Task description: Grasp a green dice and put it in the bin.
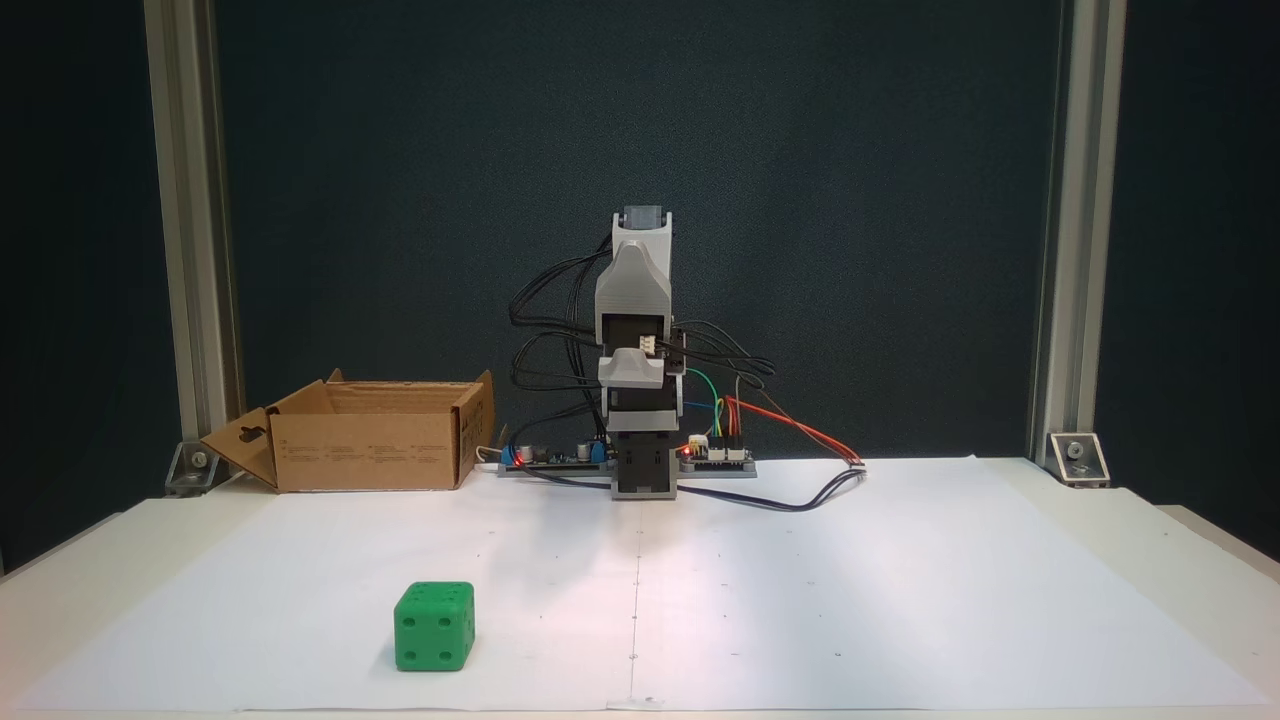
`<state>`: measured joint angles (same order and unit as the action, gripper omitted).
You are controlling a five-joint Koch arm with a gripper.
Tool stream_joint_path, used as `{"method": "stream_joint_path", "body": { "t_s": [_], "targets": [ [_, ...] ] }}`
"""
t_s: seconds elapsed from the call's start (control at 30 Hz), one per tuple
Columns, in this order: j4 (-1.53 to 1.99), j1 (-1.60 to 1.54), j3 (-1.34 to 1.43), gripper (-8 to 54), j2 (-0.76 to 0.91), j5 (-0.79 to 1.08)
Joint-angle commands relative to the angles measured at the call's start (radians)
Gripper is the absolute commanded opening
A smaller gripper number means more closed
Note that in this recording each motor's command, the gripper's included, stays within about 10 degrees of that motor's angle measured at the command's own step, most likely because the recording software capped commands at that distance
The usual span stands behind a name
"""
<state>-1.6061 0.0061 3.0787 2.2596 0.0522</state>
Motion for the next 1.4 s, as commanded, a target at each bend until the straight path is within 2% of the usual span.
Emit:
{"method": "stream_joint_path", "body": {
  "t_s": [0.0, 1.37],
  "targets": [
    [0.003, 0.086, 0.051, 44.6, 0.107, 0.031],
    [0.061, 0.071, 0.041, 43.2, 0.106, 0.034]
  ]
}}
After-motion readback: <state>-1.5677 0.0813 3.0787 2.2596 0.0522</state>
